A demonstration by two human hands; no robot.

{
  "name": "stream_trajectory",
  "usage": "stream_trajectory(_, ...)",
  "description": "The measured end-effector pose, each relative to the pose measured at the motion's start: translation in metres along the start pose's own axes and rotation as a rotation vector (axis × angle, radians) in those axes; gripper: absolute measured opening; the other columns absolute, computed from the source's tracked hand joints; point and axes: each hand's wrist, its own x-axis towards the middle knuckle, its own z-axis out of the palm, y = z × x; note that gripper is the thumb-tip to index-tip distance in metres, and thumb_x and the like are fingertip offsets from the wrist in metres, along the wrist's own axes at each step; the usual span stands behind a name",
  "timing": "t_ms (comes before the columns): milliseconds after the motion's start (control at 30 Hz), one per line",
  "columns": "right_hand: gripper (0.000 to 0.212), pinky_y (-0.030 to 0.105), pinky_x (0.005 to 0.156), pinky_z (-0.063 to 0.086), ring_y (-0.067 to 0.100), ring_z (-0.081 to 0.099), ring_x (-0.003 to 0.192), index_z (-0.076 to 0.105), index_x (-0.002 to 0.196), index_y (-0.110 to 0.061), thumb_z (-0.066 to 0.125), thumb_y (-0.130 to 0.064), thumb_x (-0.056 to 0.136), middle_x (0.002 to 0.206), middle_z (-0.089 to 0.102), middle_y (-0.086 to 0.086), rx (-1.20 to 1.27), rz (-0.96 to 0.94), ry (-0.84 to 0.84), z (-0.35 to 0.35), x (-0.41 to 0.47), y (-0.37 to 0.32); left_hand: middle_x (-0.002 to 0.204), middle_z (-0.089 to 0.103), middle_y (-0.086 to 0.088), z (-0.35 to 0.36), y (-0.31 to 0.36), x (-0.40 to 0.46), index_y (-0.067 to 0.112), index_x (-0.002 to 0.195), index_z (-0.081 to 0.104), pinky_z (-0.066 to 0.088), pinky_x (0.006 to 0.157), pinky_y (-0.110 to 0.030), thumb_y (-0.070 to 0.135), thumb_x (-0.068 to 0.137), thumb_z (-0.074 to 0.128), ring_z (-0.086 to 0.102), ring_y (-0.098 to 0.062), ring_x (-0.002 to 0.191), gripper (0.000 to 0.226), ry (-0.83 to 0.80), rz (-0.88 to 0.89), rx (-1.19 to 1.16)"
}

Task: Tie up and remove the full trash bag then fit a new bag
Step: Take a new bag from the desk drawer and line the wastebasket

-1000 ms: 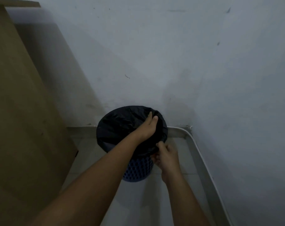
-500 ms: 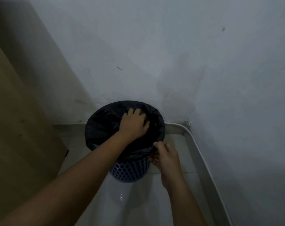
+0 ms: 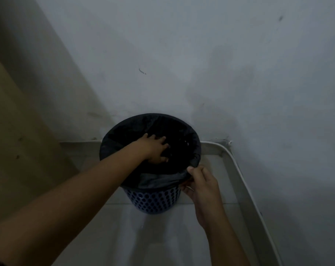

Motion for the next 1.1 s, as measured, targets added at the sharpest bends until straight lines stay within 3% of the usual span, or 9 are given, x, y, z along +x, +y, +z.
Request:
stream_trajectory(100,0.011,0.047,0.081,0.05,0.027,0.059,0.088,0.059,0.093,-0.015,0.066,-0.017,0.102,0.092,0.062,0.012,0.019,-0.014,-0.005,0.001,0.0,0.0,0.155,0.048,-0.015,-0.011,0.018,-0.01,0.014,0.15,0.051,0.045,0.105,-0.045,0.053,0.107,0.037,0.053,-0.037,0.131,0.06,0.067,-0.076,-0.144)
stream_trajectory(267,0.01,0.048,0.082,0.052,0.028,0.062,0.09,0.062,0.095,-0.015,0.066,-0.02,0.103,0.093,0.066,0.012,0.013,-0.02,0.0,0.001,-0.003,0.0,0.175,0.006,-0.012,-0.008,0.044,0.004,0.013,0.168,0.008,0.006,0.13,-0.04,0.041,0.113,0.027,0.009,-0.03,0.161,0.065,-0.11,0.059,-0.532)
stream_trajectory(433,0.017,0.047,0.081,0.054,0.027,0.063,0.09,0.061,0.089,-0.012,0.067,-0.02,0.102,0.092,0.068,0.011,0.016,-0.012,-0.004,0.002,-0.003,0.0,0.174,-0.013,-0.011,0.0,0.047,0.008,0.013,0.166,-0.01,0.001,0.131,-0.043,0.054,0.111,0.028,-0.003,-0.031,0.162,0.079,-0.168,0.103,-0.465)
stream_trajectory(533,0.015,0.047,0.082,0.053,0.027,0.063,0.09,0.061,0.091,-0.013,0.067,-0.02,0.102,0.094,0.067,0.012,0.032,-0.009,-0.007,0.003,0.0,0.0,0.173,0.019,-0.014,-0.01,0.038,0.0,0.015,0.167,0.02,0.028,0.124,-0.041,0.047,0.11,0.038,0.03,-0.035,0.154,0.067,-0.055,0.066,-0.381)
stream_trajectory(600,0.014,0.046,0.082,0.053,0.027,0.062,0.09,0.059,0.092,-0.014,0.067,-0.02,0.102,0.094,0.066,0.012,0.034,-0.005,-0.014,0.003,0.0,-0.001,0.146,0.058,-0.017,-0.013,0.033,-0.005,0.015,0.137,0.061,0.052,0.09,-0.038,0.04,0.108,0.044,0.06,-0.034,0.121,0.042,0.114,-0.015,-0.385)
stream_trajectory(667,0.013,0.043,0.08,0.055,0.026,0.062,0.09,0.058,0.093,-0.015,0.067,-0.019,0.102,0.094,0.066,0.012,0.041,0.002,-0.018,0.004,0.0,-0.001,0.131,0.065,-0.015,-0.011,0.035,-0.009,0.014,0.117,0.064,0.048,0.072,-0.034,0.045,0.106,0.042,0.062,-0.031,0.105,0.039,0.284,-0.125,-0.403)
stream_trajectory(767,0.013,0.038,0.075,0.057,0.025,0.063,0.089,0.058,0.093,-0.014,0.066,-0.018,0.102,0.093,0.067,0.011,0.053,0.007,-0.01,0.005,-0.001,-0.002,0.169,0.025,-0.012,-0.002,0.032,-0.002,0.025,0.163,0.026,0.04,0.111,-0.054,0.068,0.103,0.028,0.036,-0.045,0.145,0.074,0.143,-0.178,-0.333)
stream_trajectory(900,0.014,0.037,0.077,0.059,0.025,0.066,0.089,0.06,0.092,-0.014,0.067,-0.02,0.102,0.093,0.069,0.01,0.038,0.011,-0.013,0.004,-0.004,-0.002,0.171,-0.027,-0.004,0.019,0.009,0.009,0.035,0.165,-0.013,0.005,0.128,-0.061,0.08,0.098,0.021,-0.007,-0.052,0.156,0.088,-0.279,-0.161,-0.149)
stream_trajectory(1100,0.013,0.04,0.08,0.058,0.025,0.065,0.088,0.06,0.093,-0.015,0.068,-0.02,0.102,0.091,0.069,0.008,0.044,0.013,-0.031,0.005,-0.001,0.001,0.176,-0.001,-0.004,0.005,0.003,-0.006,0.029,0.168,0.009,0.018,0.125,-0.058,0.083,0.096,0.021,0.019,-0.039,0.157,0.091,-0.082,-0.081,0.087)
